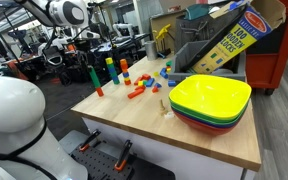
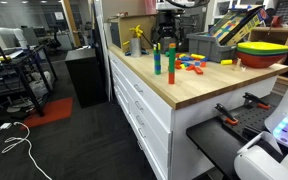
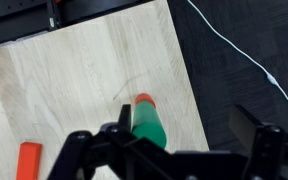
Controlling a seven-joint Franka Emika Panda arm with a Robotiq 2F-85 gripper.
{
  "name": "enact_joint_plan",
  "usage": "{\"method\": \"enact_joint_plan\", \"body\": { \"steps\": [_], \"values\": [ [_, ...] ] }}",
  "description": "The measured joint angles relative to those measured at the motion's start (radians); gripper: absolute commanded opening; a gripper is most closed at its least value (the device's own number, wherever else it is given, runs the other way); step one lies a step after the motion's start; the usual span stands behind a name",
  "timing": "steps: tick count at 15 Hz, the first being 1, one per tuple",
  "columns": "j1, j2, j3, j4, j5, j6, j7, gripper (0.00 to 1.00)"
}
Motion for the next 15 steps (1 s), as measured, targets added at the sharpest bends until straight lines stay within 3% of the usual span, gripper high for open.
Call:
{"method": "enact_joint_plan", "body": {
  "steps": [15],
  "values": [
    [-0.026, -0.067, -0.012, 0.001, -0.129, 0.000, 0.076, 1.00]
  ]
}}
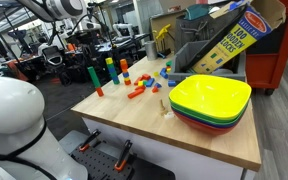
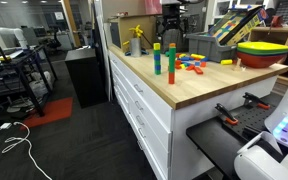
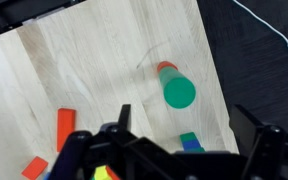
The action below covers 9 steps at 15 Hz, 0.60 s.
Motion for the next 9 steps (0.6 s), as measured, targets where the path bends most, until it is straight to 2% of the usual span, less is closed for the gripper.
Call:
{"method": "enact_joint_plan", "body": {
  "steps": [5, 9],
  "values": [
    [-0.033, -0.048, -0.007, 0.004, -0.043, 0.000, 0.006, 1.00],
    [-0.073, -0.048, -0.040, 0.018, -0.099, -0.001, -0.032, 1.00]
  ]
}}
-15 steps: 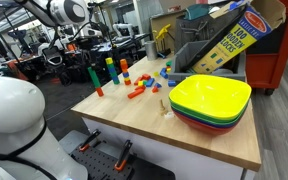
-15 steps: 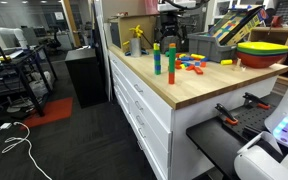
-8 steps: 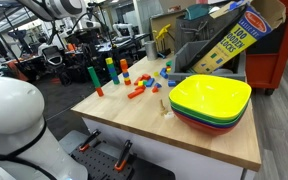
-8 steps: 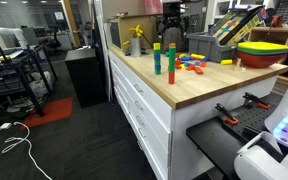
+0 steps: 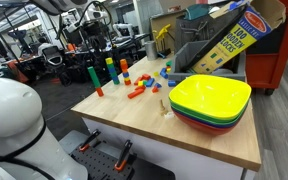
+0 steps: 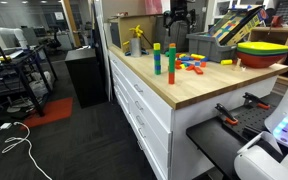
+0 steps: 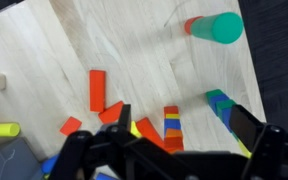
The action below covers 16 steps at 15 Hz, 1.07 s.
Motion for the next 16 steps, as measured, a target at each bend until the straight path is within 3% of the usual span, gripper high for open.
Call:
{"method": "enact_joint_plan", "body": {
  "steps": [12, 16],
  "values": [
    [-0.093, 0.011, -0.126, 0.034, -0.165, -0.014, -0.465, 1.00],
    [-0.094, 0.013, -0.133, 0.034, -0.161, -0.072, -0.480, 1.00]
  ]
}}
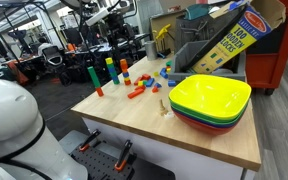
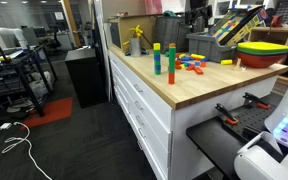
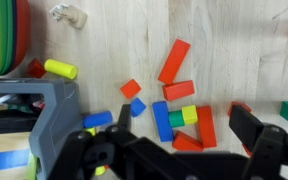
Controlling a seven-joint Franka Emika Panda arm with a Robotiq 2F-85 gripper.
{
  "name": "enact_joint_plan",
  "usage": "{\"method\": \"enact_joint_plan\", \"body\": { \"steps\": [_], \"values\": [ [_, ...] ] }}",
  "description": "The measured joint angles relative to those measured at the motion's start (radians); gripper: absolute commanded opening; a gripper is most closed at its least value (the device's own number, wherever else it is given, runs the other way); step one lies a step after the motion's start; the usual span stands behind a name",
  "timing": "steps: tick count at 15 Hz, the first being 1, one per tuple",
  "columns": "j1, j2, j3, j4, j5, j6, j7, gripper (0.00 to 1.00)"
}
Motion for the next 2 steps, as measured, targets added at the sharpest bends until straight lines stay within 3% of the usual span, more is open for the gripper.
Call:
{"method": "enact_joint_plan", "body": {
  "steps": [2],
  "values": [
    [0.001, 0.001, 0.001, 0.000, 0.000, -0.002, 0.000, 1.00]
  ]
}}
